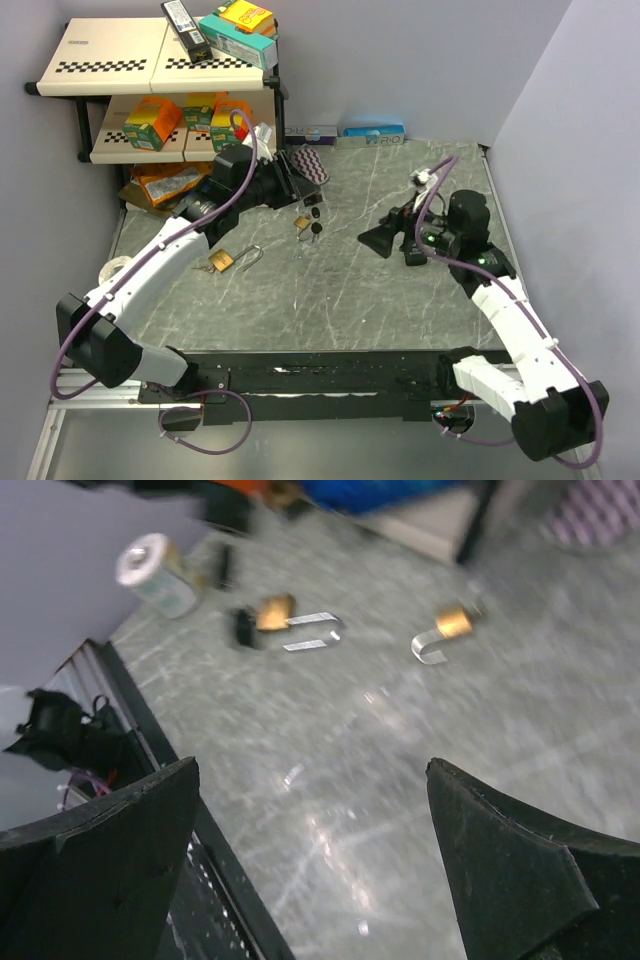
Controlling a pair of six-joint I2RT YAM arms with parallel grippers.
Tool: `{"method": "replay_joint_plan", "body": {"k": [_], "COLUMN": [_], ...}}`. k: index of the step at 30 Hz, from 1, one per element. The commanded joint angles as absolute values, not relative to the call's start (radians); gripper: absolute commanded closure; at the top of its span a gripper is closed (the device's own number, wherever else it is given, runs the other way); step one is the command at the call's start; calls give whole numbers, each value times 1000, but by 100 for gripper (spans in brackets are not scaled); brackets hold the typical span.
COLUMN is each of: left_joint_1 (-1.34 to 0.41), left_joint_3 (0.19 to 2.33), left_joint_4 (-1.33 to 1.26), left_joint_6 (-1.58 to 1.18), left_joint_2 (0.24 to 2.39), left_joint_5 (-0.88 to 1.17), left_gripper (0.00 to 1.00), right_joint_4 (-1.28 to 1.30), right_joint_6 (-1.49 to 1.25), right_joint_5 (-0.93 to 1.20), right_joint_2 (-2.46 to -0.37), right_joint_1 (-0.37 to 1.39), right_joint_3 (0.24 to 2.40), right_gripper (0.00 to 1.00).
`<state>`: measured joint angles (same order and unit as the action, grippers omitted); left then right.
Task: Lock with the key
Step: Pick up the lock from the center of the board.
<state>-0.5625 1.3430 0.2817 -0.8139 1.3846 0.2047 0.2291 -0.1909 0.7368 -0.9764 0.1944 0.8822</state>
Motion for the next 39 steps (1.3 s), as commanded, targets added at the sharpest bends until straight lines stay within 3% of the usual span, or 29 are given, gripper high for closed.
{"method": "replay_joint_plan", "body": {"k": [1,8,21,36,38,39], "left_joint_1": [-569,-587,-611,-615,-618,-620], "left_joint_3": [1371,1359,1344,1336,1328,1327], "left_joint_4": [184,193,187,138,129,130], "left_joint_6": [-974,-1049,-1092,-1181,-1190,-1193], "left_joint_2": [1370,1362,1354,1365,1367,1367], "left_joint_5": [233,242,252,296,301,301], "left_gripper": [99,99,99,99,99,99], "right_joint_4": [60,8,-64,-136,-153,-156], "right_joint_6": [-209,-219,-233,-232,-238,-239], "right_joint_5": [587,361,246,123,109,107], "right_joint_2": [-957,-1045,-1167,-1189,-1195,-1195], "right_joint_1": [354,503,592,620,620,620], "right_joint_3": [917,1003,1094,1071,1066,1062], "right_gripper": [0,0,7,44,56,66]}}
